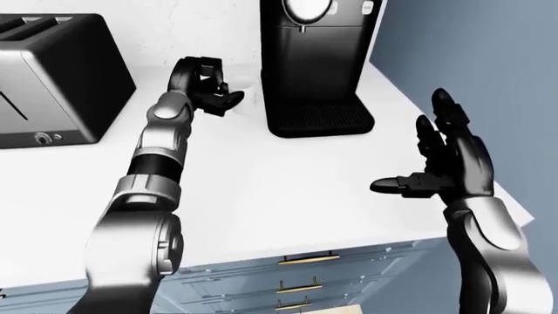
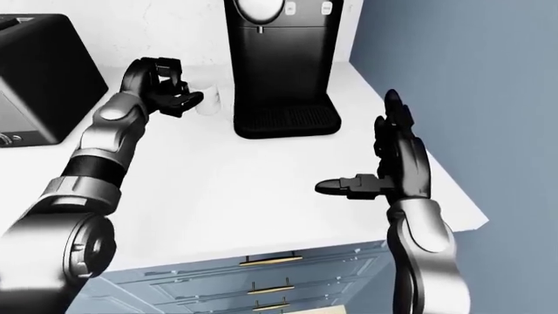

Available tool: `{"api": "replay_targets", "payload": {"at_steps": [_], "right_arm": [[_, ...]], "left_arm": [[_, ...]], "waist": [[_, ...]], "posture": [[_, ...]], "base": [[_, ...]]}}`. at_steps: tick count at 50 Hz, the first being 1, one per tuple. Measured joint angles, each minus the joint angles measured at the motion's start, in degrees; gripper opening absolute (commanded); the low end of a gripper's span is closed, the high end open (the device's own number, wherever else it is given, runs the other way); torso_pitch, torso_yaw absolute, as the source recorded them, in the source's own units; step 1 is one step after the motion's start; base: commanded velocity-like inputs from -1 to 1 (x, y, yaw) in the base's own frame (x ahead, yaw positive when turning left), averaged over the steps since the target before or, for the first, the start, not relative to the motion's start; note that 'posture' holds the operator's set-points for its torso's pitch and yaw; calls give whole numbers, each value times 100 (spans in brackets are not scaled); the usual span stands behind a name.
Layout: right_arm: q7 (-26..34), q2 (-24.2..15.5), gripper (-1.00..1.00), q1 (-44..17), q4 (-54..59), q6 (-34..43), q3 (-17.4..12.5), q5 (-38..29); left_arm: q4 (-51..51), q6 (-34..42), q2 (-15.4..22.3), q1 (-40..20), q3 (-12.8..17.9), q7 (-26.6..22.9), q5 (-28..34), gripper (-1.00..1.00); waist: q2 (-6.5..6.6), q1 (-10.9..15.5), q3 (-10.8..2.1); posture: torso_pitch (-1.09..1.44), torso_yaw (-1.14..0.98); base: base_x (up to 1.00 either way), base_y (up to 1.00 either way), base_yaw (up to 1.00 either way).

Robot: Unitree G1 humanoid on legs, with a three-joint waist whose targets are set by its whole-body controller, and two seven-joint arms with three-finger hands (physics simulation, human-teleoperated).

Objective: Pick the mug from under the coffee machine dispenser and place it on the counter.

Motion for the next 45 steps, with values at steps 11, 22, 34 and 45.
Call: {"api": "replay_targets", "payload": {"at_steps": [11, 22, 34, 45], "right_arm": [[15, 7, 100, -3, 18, -24, 14, -22], [26, 30, 100, 28, 55, -75, 35, -47], [30, 38, 100, 36, 62, -94, 39, -66], [43, 34, 100, 18, 53, -75, 34, -57]], "left_arm": [[491, -355, 187, -117, 17, 149, 159, -100], [873, -614, 313, -210, 50, 427, 342, -100], [1167, -781, 504, -173, 158, 1139, 711, -100], [1409, -931, 384, -241, 302, 1363, 659, -100]], "waist": [[11, -12, -3], [26, -22, -13], [43, -35, -16], [46, -22, -30]], "posture": [[0, 0], [0, 0], [0, 0], [0, 0]], "base": [[0, 0, 0], [0, 0, 0], [0, 0, 0], [0, 0, 0]]}}
